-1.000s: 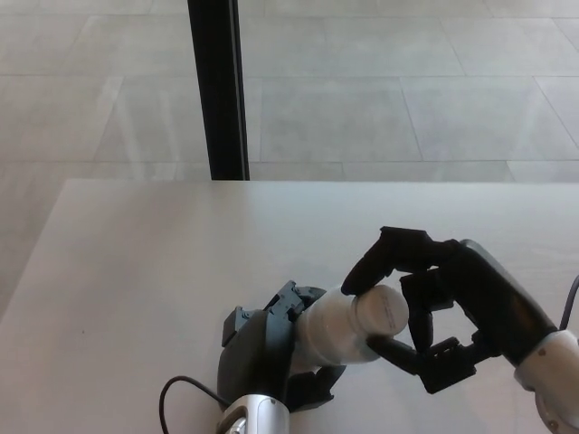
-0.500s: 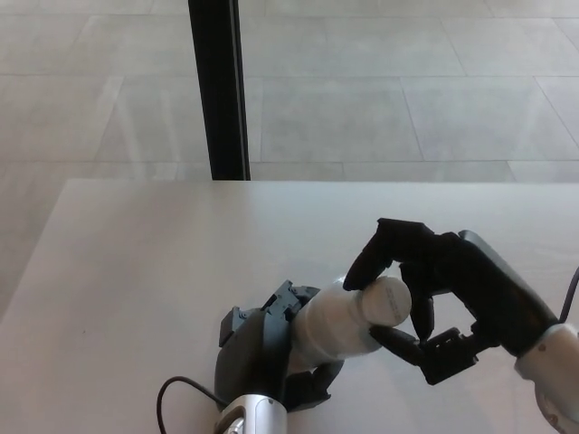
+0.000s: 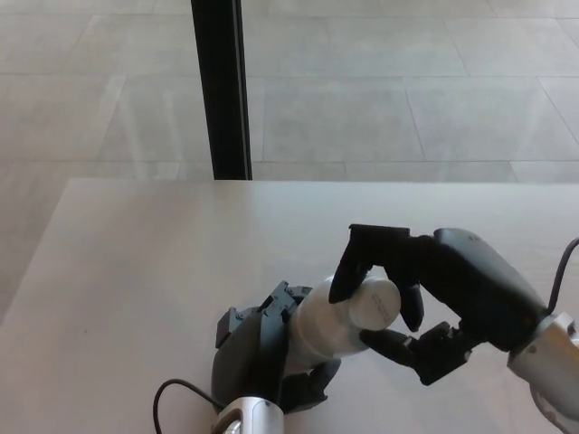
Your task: The robot uses its left hand to to lift the bottle kept on the middle of the desk and tilts it towards its right hand. It then uses its right hand to rotate its cap to open it and places the bottle and cap back on the desk
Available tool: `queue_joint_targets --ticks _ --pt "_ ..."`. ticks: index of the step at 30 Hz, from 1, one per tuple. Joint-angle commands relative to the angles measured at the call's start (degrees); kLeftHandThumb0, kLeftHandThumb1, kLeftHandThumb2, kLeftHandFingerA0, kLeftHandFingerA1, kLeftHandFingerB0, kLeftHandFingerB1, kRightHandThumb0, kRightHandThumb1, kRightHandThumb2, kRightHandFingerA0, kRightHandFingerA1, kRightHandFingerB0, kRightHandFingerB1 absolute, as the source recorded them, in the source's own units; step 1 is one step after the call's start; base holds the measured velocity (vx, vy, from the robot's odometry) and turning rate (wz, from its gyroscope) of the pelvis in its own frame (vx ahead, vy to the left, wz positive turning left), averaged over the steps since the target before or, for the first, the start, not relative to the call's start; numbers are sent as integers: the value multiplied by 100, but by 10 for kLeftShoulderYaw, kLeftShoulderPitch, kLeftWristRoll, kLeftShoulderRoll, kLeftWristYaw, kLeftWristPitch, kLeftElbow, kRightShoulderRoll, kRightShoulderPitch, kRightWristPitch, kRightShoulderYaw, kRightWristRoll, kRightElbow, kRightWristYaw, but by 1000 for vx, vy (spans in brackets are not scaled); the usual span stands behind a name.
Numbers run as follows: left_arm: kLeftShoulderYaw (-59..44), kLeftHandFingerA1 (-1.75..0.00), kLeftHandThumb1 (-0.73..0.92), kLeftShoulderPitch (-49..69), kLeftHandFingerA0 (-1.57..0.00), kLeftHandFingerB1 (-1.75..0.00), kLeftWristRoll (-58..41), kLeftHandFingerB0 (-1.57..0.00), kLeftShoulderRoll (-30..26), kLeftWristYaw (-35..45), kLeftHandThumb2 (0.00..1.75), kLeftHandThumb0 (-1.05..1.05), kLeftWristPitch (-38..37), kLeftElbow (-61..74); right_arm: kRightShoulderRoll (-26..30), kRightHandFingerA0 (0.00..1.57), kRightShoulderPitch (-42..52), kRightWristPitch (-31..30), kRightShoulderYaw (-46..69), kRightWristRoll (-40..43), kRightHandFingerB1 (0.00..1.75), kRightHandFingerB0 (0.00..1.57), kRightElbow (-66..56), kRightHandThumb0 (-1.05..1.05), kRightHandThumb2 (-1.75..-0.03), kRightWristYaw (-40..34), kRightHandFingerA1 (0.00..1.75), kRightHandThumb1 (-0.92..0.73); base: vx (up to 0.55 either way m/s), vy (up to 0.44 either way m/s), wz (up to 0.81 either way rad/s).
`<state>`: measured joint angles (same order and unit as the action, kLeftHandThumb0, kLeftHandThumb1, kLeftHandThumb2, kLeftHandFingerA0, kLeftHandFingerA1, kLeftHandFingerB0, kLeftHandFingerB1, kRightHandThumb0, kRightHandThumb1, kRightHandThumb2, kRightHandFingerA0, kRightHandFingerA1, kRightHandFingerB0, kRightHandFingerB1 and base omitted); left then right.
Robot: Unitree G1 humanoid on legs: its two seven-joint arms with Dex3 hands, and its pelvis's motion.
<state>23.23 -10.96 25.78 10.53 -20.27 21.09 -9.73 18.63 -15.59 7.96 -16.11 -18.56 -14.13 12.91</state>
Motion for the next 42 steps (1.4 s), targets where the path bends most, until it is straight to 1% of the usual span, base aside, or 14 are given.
queue_joint_targets --ticks 1,8,10,14,15,20,22,26,29,31,36,38,39,42 --pt "-5 -109 79 40 -67 -67 -5 -47 -16 22 69 -5 22 -28 43 128 -10 109 -2 -31 132 104 16 -27 -122 2 145 -42 0 0 0" --pt "-13 -148 77 39 -62 -79 -3 -56 -16 27 75 -3 41 -30 75 98 -16 87 69 29 151 81 25 -19 -139 20 175 -45 0 0 0" --pt "-19 -175 79 46 -72 -131 -8 -64 -14 26 76 -3 36 -31 94 96 -26 95 117 49 153 80 44 -19 -137 16 175 -41 0 0 0" --pt "-25 -175 76 50 -72 -158 -10 -59 -17 29 78 -5 30 -28 98 94 -34 94 165 62 152 78 62 -17 -135 6 175 -40 0 0 0" --pt "-25 -159 77 52 -65 -97 -8 -62 -23 31 76 -6 23 -29 94 91 -35 76 193 87 150 78 68 -12 -131 2 175 -42 0 0 0" --pt "-37 -157 80 47 -85 -100 -8 -61 -25 45 71 -6 51 -22 65 92 -30 59 255 124 146 78 106 -8 -131 -16 174 -45 0 0 0" --pt "-40 -175 76 47 -79 -144 -7 -56 -30 48 80 -9 41 -21 52 93 -12 70 264 121 148 78 130 -10 -125 -26 174 -49 0 0 0" --pt "-35 -175 84 37 -76 -106 3 -59 -46 89 77 -9 90 -1 38 92 29 57 250 95 148 78 144 -8 -128 -25 174 -44 0 0 0" --pt "47 -145 81 -28 -64 -79 85 -62 -127 192 82 -10 150 -13 36 121 61 49 218 59 120 92 164 -17 -118 -22 142 -47 0 0 0" --pt "154 -61 90 -137 -45 -50 182 -41 -203 374 66 -23 249 -6 35 87 86 39 186 27 149 75 189 -17 -123 -22 174 -46 0 0 0" --pt "229 -78 75 -267 -66 -53 283 -49 -282 558 62 -23 201 -26 32 118 102 35 133 -21 120 92 230 -24 -116 -29 138 -48 0 0 0" --pt "232 -81 79 -306 -62 -54 287 -44 -306 597 63 -27 185 -25 25 85 101 19 105 -42 150 74 247 -15 -114 -32 175 -50 0 0 0" --pt "230 -115 75 -315 -67 -59 279 -50 -313 602 65 -31 188 -20 21 114 101 14 90 -54 114 89 258 -23 -114 -34 132 -54 0 0 0" --pt "231 -101 78 -319 -61 -59 252 -47 -321 595 62 -35 191 -9 18 84 99 4 64 -70 107 81 277 -18 -101 -32 157 -61 0 0 0"
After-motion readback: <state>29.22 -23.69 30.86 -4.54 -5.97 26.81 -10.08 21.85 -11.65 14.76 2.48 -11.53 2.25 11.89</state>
